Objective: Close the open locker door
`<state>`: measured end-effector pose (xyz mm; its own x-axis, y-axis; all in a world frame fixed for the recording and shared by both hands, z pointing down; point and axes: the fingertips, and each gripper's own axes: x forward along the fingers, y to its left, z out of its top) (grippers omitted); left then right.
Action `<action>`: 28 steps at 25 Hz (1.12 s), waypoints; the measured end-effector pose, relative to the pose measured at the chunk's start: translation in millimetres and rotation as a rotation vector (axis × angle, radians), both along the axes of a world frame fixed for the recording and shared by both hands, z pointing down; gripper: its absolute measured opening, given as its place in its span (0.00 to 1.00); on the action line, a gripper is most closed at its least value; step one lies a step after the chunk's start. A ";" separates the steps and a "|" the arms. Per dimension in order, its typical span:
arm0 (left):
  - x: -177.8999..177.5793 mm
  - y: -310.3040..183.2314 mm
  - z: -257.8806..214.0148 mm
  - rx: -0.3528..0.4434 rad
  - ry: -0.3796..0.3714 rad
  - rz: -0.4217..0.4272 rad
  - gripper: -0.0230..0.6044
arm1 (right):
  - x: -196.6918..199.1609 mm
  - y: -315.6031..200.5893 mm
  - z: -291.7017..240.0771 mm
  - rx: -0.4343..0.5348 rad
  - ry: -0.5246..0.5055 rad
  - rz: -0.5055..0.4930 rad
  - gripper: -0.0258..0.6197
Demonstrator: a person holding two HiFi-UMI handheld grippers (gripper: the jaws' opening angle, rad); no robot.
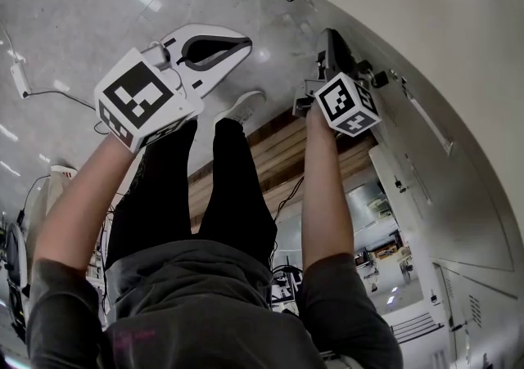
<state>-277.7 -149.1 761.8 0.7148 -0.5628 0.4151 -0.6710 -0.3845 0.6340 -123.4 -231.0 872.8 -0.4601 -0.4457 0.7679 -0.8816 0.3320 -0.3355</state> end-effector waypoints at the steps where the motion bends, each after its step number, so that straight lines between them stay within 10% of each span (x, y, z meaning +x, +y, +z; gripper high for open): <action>1: 1.1 1.2 -0.7 0.001 -0.001 -0.001 0.05 | -1.3 4.1 0.0 -0.007 -0.006 -0.008 0.10; 28: 43.4 63.1 -199.8 0.268 -0.068 -0.123 0.05 | -8.1 104.1 -254.4 0.235 -0.213 -0.320 0.10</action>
<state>-234.3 -85.9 561.9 0.6102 -0.7393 0.2850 -0.7604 -0.4455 0.4726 -131.5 -126.9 618.4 -0.7397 -0.4064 0.5364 -0.6420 0.6652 -0.3813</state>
